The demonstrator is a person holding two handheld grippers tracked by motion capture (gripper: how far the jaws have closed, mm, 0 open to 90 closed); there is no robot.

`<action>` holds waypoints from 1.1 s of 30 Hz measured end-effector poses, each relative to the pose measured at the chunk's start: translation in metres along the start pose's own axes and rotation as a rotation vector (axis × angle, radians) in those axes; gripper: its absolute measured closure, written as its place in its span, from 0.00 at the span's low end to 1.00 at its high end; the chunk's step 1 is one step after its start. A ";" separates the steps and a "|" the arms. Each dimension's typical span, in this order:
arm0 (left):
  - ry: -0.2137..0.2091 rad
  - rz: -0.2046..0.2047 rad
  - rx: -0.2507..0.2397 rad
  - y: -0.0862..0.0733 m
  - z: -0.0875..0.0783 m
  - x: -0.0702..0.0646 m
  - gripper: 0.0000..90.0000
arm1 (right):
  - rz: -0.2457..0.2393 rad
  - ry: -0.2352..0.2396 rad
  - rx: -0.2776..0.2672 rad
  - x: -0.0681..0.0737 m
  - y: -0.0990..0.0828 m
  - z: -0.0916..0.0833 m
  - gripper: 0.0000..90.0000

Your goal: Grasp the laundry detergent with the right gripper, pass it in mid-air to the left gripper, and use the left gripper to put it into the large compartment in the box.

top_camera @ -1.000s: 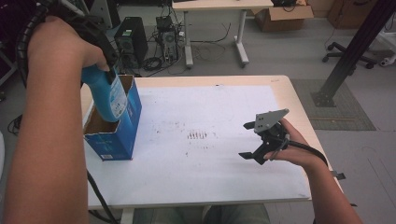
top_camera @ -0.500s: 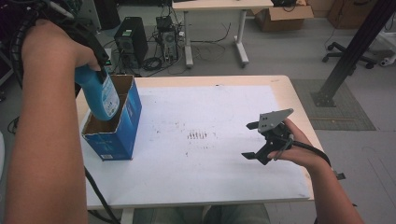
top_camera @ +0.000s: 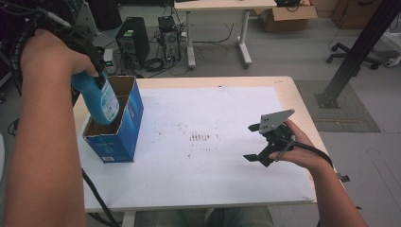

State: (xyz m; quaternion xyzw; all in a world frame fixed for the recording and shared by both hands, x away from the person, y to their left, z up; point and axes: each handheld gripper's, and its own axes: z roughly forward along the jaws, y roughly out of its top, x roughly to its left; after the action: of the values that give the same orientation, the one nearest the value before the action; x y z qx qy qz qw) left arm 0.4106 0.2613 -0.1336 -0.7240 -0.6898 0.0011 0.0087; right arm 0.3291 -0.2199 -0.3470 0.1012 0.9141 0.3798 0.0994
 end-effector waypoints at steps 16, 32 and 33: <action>-0.010 -0.016 0.017 0.005 0.035 0.012 0.43 | 0.003 0.006 0.011 0.000 0.003 0.003 0.02; -0.003 -0.012 0.033 0.012 0.074 0.010 0.43 | 0.005 0.003 0.012 0.001 0.001 0.000 0.02; -0.003 -0.011 0.033 0.012 0.076 0.010 0.43 | 0.005 0.003 0.014 0.001 0.001 0.000 0.02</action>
State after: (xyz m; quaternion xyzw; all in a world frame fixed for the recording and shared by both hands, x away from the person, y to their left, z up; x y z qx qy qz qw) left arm 0.4219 0.2715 -0.2100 -0.7198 -0.6937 0.0136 0.0197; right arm 0.3279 -0.2191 -0.3466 0.1037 0.9166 0.3740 0.0964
